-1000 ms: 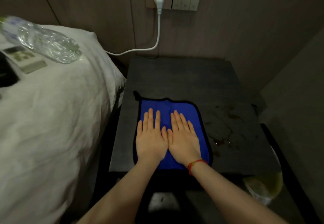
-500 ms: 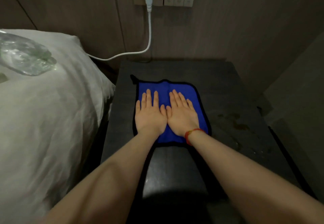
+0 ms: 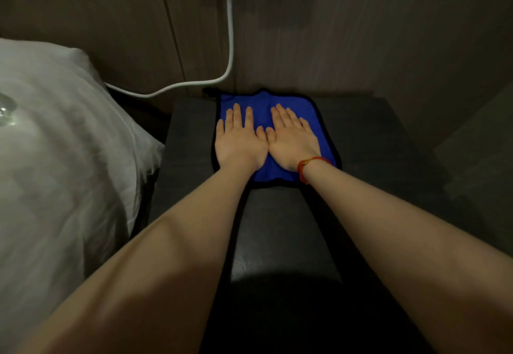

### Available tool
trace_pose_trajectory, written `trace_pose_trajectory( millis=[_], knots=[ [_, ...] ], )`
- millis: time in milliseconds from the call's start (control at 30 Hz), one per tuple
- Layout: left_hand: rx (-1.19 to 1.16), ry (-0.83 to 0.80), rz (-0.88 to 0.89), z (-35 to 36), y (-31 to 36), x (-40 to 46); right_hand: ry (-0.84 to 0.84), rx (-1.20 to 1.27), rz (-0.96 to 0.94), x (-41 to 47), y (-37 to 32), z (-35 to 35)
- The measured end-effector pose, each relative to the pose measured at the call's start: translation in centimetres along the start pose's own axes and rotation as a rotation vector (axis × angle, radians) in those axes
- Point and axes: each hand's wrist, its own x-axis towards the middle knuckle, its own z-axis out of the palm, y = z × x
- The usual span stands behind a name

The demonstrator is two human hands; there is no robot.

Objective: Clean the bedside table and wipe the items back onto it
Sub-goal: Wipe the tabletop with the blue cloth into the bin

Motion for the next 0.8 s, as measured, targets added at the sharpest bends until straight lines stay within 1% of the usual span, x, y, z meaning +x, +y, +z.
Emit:
trace_pose_trajectory(
  millis=[267,467,633,800],
  knots=[
    [-0.026,-0.001,0.003,0.1,-0.3,-4.2,0.001,0.013,-0.002,-4.2,-0.6,0.3],
    [-0.044,-0.008,-0.001,0.2,-0.2,-11.7,0.015,0.017,0.017,-11.7,-1.2,0.9],
    [-0.050,-0.013,0.003,0.6,0.3,-18.7,0.000,0.016,0.021,-18.8,-1.4,1.4],
    [-0.057,0.005,0.014,1.1,0.6,-23.5,-0.029,0.025,0.031,-23.9,-1.5,1.3]
  ],
)
